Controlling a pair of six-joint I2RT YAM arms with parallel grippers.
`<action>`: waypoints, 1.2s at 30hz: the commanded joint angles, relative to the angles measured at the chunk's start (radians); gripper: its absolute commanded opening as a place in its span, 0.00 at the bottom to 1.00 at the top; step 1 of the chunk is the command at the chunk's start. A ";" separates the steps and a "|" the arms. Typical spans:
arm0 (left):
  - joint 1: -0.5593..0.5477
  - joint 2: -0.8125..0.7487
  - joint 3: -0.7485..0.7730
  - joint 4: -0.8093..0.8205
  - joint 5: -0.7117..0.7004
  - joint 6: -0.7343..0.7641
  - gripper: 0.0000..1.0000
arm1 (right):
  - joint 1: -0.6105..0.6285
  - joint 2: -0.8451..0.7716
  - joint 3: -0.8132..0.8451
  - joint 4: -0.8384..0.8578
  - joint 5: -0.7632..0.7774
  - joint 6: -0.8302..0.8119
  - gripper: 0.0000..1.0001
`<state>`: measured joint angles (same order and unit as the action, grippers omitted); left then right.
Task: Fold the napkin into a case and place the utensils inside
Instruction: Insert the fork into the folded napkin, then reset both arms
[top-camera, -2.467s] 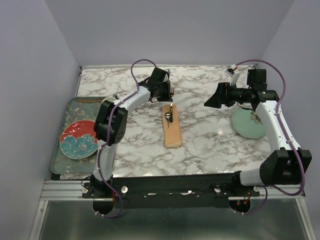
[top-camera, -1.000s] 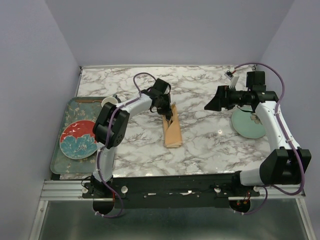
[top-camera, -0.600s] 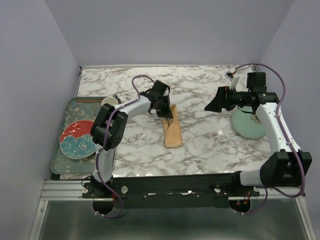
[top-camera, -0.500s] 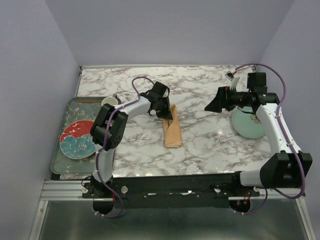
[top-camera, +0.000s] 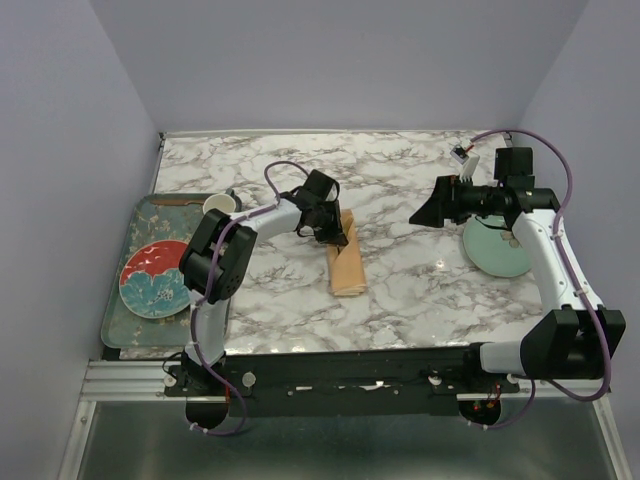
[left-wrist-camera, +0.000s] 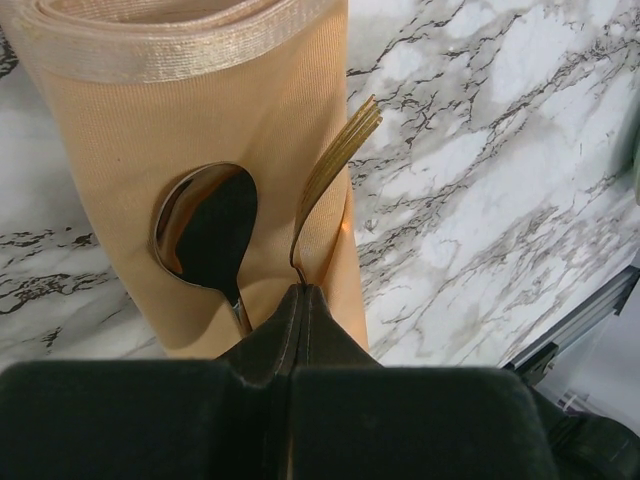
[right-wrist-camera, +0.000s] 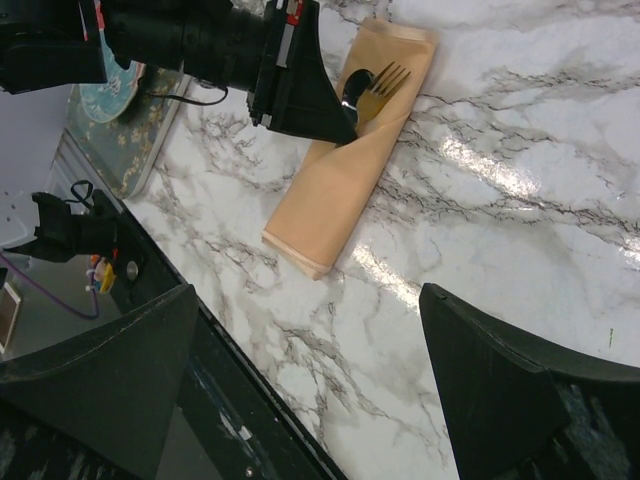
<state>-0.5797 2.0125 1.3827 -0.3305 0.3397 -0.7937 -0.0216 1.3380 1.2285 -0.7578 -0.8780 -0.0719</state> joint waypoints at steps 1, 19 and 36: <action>-0.006 -0.044 -0.028 0.039 0.042 -0.032 0.00 | -0.006 -0.026 -0.015 -0.020 -0.007 -0.011 1.00; 0.015 -0.227 0.113 -0.188 -0.166 0.333 0.63 | -0.006 0.015 0.066 -0.021 -0.022 -0.026 1.00; 0.340 -0.379 0.483 -0.604 -0.236 0.777 0.99 | -0.087 -0.006 0.028 0.141 0.168 0.030 1.00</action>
<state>-0.2794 1.7023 1.9709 -0.8135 0.2073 -0.0978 -0.0792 1.3560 1.3411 -0.6895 -0.8017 -0.0772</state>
